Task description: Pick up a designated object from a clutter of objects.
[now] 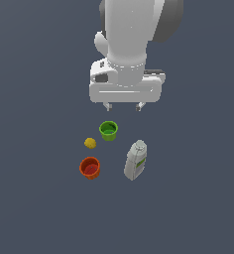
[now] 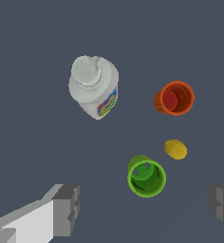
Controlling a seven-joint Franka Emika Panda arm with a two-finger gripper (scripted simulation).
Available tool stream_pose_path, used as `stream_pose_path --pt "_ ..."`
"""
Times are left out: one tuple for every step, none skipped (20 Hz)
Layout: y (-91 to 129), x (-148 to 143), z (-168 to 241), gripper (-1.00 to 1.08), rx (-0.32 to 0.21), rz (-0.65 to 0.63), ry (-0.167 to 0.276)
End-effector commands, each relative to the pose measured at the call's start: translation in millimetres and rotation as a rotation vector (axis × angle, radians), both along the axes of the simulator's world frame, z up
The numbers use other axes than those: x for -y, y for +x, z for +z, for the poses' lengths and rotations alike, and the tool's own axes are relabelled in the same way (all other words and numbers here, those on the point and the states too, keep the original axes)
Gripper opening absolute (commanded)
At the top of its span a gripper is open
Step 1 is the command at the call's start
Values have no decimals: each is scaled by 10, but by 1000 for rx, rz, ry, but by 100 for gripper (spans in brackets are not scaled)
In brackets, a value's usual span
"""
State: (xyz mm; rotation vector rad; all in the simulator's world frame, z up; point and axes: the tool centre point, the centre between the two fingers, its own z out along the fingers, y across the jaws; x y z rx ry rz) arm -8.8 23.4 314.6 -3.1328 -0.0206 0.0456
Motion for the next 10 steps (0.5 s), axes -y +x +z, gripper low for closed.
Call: stream_pose_path --pt "0 0 0 28 0 0 0" --pt "2 5 1 28 0 0 -1" --pt "8 19 3 28 1 -1 -2" --pt "19 43 6 28 3 -3 -5" --pt "32 74 10 28 5 -4 -8" --pt "42 98 13 28 6 -6 -10" --pt "48 111 15 28 7 -7 -12" --pt "51 114 13 28 7 -7 -12" --pt "48 110 15 28 7 -7 -12" --pt "46 109 16 28 7 -6 -12"
